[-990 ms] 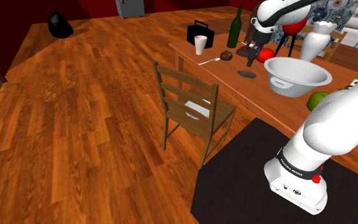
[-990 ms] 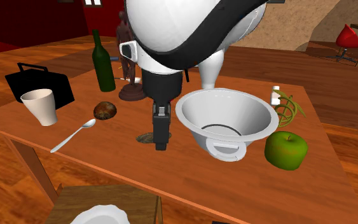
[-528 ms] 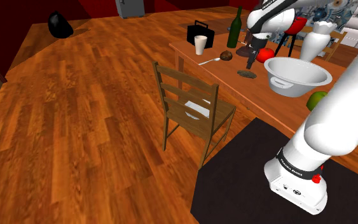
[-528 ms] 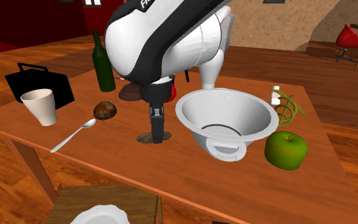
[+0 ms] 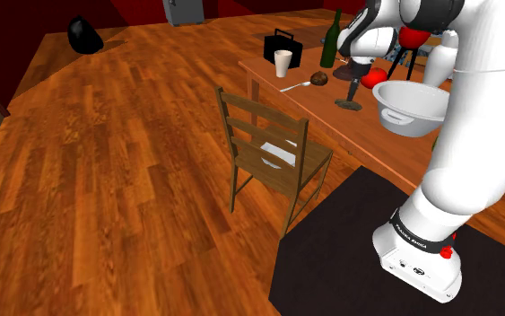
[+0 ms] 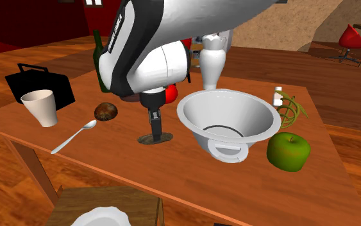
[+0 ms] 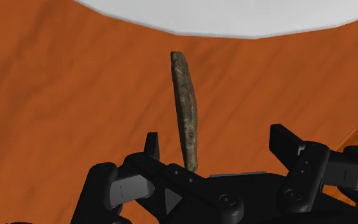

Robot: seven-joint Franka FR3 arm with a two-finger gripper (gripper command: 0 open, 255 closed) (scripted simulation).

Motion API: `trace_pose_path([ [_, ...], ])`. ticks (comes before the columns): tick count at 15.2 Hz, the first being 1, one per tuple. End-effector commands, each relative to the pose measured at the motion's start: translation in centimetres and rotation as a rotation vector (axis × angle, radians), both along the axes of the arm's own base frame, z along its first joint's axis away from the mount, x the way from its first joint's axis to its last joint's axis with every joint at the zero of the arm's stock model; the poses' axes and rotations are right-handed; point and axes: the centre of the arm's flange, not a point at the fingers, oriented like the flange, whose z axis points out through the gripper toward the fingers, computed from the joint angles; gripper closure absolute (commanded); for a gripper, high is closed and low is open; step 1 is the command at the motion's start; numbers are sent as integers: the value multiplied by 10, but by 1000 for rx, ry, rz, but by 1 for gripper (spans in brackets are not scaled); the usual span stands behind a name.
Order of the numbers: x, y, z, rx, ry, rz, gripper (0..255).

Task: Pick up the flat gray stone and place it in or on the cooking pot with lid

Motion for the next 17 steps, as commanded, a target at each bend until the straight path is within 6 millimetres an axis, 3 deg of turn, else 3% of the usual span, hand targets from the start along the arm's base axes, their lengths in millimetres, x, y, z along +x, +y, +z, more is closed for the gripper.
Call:
trace_pose_path([
  [1,10,-16,-15,-4,6,20,0],
  [9,12,-20,-54,-4,6,20,0],
  [16,12,-20,-54,-4,6,20,0],
  [17,12,-20,-54,-4,6,20,255],
])
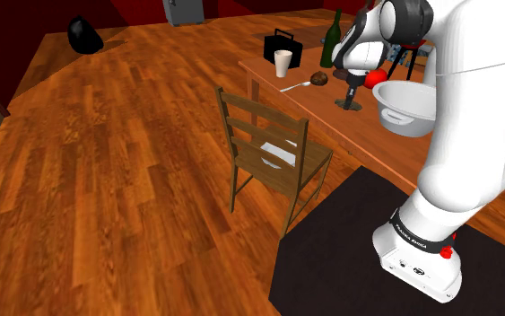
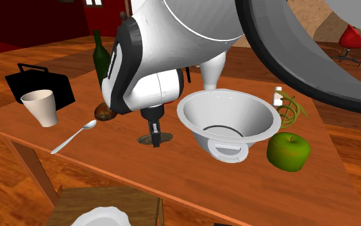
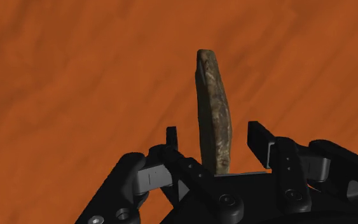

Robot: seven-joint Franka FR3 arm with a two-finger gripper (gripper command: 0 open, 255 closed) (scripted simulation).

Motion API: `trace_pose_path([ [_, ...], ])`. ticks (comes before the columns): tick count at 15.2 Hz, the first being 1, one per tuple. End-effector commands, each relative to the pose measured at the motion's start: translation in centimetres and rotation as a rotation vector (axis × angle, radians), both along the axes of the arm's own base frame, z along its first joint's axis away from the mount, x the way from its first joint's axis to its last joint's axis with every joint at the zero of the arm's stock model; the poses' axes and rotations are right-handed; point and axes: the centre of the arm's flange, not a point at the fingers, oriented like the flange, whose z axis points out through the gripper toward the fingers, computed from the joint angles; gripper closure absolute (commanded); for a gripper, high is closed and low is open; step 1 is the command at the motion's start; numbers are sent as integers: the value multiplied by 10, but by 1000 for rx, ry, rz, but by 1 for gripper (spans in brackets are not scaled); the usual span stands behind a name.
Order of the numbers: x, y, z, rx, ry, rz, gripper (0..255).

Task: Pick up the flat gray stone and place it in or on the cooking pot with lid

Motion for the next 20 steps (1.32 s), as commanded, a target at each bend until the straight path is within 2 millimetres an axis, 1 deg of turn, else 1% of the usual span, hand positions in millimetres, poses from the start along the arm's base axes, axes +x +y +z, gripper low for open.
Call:
trace_pose_path([
  [1,0,0,0,0,0,0,255],
  [9,0,0,0,0,0,0,255],
  [20,0,0,58,0,0,0,255],
])
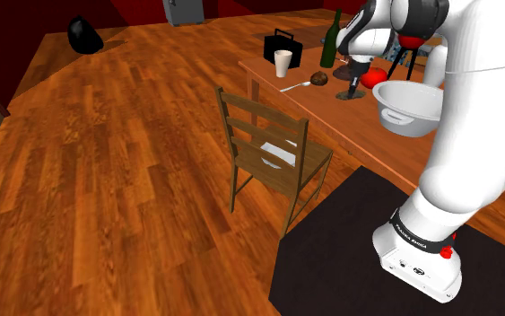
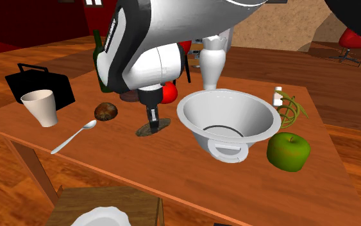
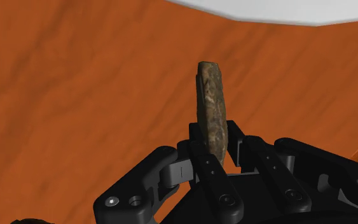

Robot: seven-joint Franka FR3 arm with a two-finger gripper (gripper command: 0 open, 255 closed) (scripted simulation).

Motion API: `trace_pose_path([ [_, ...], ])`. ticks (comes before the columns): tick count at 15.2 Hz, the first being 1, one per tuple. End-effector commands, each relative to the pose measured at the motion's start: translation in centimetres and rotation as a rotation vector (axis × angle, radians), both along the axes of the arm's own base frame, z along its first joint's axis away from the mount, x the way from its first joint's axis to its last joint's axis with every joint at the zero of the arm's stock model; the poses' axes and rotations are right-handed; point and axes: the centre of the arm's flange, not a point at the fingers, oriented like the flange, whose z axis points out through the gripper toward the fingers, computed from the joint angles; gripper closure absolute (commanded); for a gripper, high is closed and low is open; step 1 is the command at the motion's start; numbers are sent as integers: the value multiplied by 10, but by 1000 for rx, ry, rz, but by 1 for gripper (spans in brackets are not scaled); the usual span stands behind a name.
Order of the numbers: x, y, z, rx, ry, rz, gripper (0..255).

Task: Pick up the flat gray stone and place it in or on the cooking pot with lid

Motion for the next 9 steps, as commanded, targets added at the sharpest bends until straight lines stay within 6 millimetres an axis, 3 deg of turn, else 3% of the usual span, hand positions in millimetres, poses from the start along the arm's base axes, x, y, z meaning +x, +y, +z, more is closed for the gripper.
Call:
trace_pose_path([
  [1,-1,-1,11,0,0,0,255],
  [9,-1,-1,53,0,0,0,255],
])
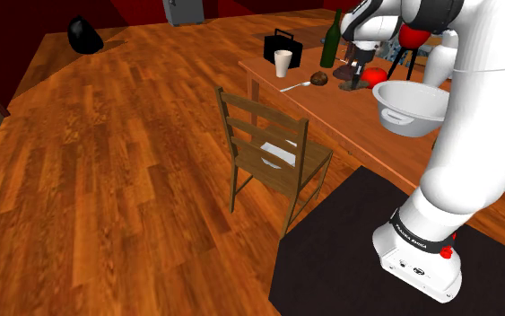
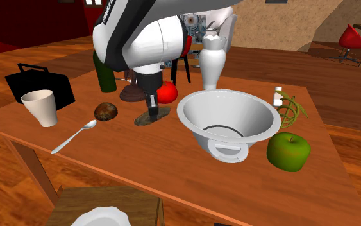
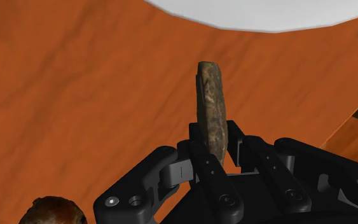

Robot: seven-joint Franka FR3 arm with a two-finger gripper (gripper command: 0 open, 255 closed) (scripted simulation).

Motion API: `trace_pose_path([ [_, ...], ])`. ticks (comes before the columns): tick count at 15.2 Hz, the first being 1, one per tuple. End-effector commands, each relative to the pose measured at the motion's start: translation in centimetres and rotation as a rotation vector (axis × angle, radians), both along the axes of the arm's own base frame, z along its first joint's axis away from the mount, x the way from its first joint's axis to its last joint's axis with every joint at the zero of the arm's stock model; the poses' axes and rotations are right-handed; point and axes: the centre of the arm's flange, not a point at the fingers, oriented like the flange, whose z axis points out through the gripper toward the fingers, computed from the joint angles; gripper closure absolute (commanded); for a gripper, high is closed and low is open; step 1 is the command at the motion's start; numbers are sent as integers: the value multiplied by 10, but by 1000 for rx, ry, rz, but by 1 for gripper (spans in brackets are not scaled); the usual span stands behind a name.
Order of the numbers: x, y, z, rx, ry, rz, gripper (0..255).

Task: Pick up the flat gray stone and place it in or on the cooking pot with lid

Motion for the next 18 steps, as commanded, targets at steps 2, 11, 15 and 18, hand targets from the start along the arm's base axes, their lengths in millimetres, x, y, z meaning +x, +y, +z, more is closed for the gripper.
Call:
trace_pose_path([
  [2,0,0,16,0,0,0,255],
  [11,0,0,64,0,0,0,255],
  [15,0,0,85,0,0,0,255],
  [18,0,0,100,0,0,0,255],
])
